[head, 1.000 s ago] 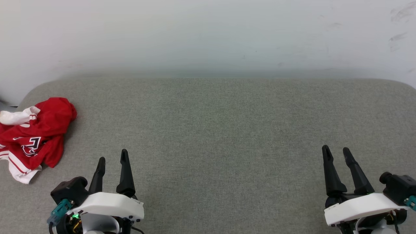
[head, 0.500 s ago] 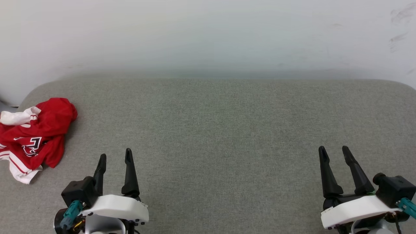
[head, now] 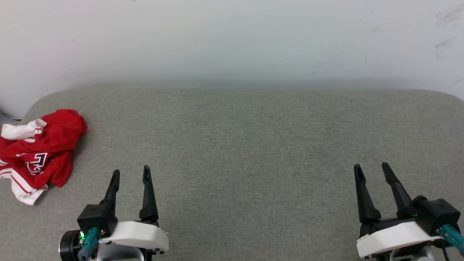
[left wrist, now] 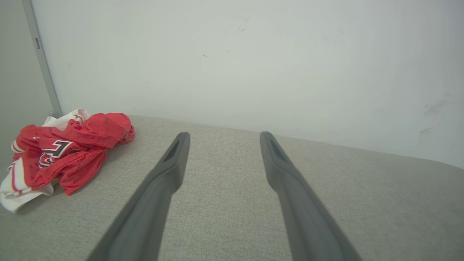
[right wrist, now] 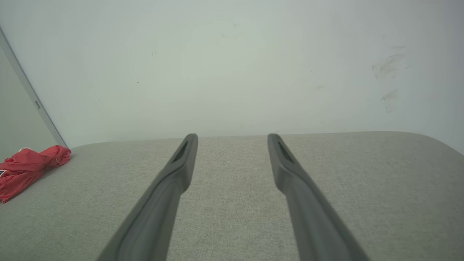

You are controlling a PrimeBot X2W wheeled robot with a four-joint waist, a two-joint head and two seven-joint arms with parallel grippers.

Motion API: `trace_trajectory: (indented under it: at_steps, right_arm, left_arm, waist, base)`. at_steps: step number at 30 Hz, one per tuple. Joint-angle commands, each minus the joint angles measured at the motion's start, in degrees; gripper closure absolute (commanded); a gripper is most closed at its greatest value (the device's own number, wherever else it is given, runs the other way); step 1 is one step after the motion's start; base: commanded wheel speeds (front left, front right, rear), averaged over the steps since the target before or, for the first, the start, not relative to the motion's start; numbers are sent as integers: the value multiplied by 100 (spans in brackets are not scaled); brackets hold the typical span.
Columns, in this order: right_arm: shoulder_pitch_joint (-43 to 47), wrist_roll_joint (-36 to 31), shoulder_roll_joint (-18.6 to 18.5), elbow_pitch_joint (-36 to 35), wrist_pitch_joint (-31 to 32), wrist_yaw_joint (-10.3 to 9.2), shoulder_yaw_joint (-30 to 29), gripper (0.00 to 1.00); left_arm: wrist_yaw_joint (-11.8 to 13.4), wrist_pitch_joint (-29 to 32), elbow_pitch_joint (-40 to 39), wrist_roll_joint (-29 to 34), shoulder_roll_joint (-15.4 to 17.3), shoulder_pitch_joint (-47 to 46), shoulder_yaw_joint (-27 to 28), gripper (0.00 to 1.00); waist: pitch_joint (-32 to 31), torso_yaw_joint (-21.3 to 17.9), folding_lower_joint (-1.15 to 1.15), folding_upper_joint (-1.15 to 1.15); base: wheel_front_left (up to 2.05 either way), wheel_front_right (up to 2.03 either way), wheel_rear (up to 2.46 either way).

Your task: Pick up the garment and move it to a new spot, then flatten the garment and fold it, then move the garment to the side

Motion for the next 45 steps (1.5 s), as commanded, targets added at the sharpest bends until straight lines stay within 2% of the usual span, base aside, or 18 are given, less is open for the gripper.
trace_trajectory:
  at_steps: [1,26,34,45]
  right_arm:
    - [29,-129,7,-63,-64,-1,14,0]
    - [139,-656,9,-69,-317,-3,66,0]
    - [116,-373,9,19,-307,-3,32,0]
    - [92,-182,9,106,-306,-3,9,0]
  left_arm:
    - [-12,-54,-52,143,-22,26,10,0]
    - [-352,-309,97,789,-155,126,223,0]
    - [-419,-296,224,426,-163,105,277,0]
    - [-435,-296,295,361,-163,98,268,0]
  waist:
    - [-1,3,0,0]
    - [-1,17,0,0]
    - [-13,25,0,0]
    - [-21,27,0,0]
  base:
    - [0,0,0]
    - [0,0,0]
    - [0,0,0]
    - [0,0,0]
